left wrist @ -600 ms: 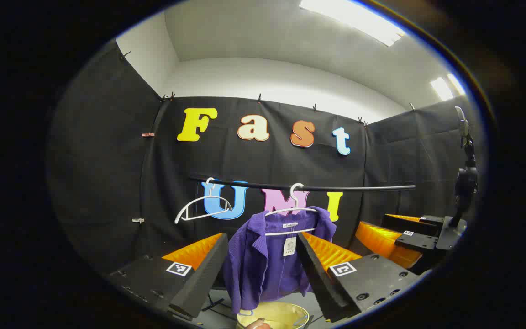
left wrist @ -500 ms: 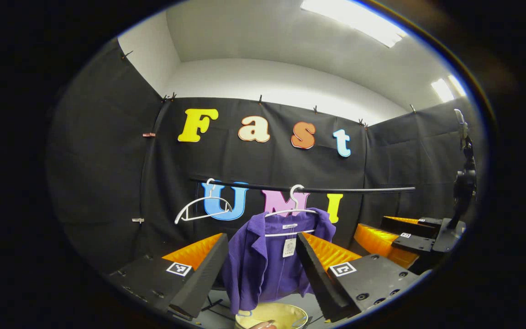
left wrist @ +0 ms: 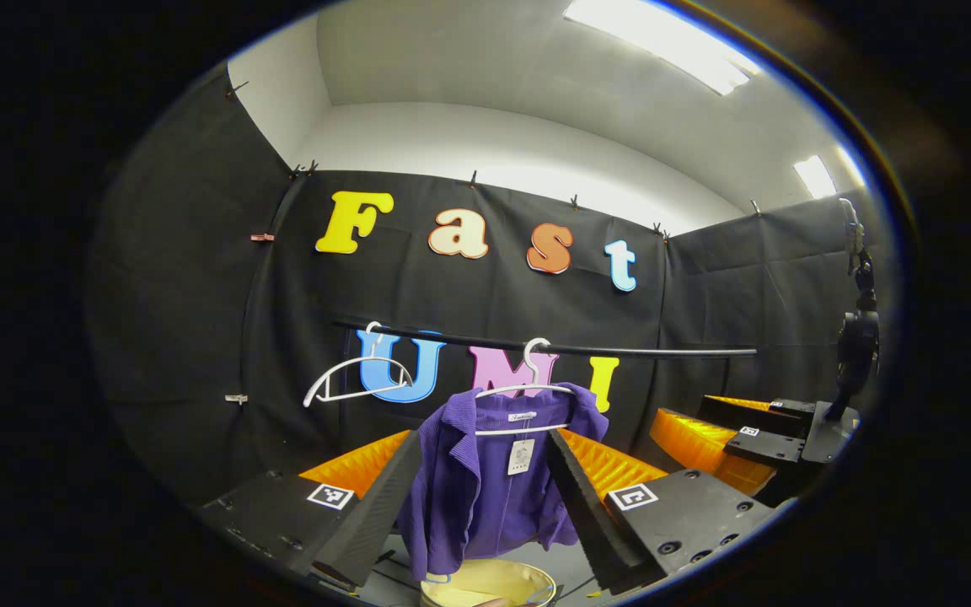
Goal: Grasp the clothes on the hanger with both hands and then place them into the laundry hamper below.
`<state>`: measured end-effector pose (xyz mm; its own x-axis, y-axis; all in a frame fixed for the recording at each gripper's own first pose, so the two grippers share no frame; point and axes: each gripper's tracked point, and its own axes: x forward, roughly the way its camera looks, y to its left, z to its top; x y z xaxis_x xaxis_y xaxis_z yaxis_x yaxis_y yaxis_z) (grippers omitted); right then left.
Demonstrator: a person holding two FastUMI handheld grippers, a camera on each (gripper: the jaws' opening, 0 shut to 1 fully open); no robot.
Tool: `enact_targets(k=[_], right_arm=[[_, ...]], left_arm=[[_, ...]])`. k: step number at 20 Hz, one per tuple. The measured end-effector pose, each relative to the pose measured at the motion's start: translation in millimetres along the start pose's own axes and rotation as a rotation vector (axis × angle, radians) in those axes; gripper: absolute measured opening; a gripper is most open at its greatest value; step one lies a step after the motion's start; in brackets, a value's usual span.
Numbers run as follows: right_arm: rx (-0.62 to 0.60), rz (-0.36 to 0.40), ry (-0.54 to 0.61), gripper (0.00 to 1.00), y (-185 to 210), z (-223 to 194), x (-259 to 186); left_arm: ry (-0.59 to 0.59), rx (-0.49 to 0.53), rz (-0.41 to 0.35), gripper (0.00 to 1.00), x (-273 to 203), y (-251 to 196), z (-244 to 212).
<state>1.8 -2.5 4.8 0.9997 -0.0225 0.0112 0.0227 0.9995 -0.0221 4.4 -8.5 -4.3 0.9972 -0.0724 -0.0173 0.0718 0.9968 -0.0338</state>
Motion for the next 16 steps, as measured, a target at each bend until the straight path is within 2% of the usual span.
enact_targets(k=[9, 16], right_arm=[[0.018, -0.001, -0.018, 0.98, -0.5, 8.0, -1.6], [0.005, -0.05, -0.006, 0.98, -6.3, -1.9, -4.0]], left_arm=[[-0.014, -0.005, -0.004, 0.94, 2.4, 1.1, 6.7], [-0.02, -0.014, -0.043, 0.94, 10.0, 4.3, 0.6]])
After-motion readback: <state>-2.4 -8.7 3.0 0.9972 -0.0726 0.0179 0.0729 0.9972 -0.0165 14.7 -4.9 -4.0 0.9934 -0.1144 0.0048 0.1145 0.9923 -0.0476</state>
